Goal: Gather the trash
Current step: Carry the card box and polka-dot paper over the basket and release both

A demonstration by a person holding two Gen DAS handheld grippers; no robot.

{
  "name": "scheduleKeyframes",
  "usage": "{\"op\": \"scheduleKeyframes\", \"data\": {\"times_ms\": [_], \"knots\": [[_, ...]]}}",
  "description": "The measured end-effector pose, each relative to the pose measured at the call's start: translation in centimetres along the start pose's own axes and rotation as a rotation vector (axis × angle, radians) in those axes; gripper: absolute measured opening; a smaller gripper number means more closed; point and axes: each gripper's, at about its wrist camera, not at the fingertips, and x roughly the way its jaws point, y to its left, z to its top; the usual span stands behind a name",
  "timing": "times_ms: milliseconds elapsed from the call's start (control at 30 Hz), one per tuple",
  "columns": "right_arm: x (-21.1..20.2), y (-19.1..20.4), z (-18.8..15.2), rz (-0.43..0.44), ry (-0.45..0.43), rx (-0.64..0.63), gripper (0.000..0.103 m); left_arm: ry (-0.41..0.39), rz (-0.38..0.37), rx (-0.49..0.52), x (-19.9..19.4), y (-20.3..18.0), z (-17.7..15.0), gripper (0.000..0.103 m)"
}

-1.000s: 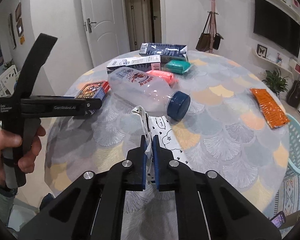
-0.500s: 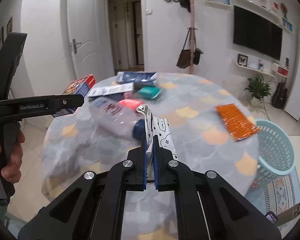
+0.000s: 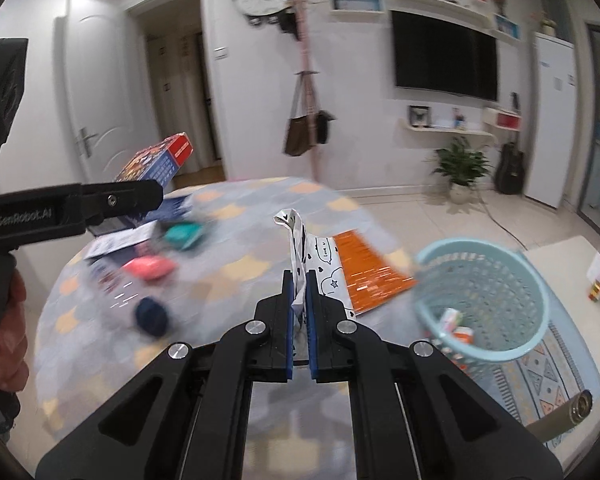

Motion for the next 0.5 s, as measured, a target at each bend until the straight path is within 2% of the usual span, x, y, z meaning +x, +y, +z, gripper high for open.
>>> {"op": "scheduleKeyframes", "data": {"times_ms": [300,500], "knots": [[2.8,-9.3,2.0,-0.190,-0.021,0.155,0.004,0.039,-0.124,0.056,7.6,-6.7,4.6,0.067],[6.5,-14.2,2.0,-0.294,0.016,0.243,0.004,0.076,-0.185,0.101,13.2,-11.2,6.9,0.067]]}}
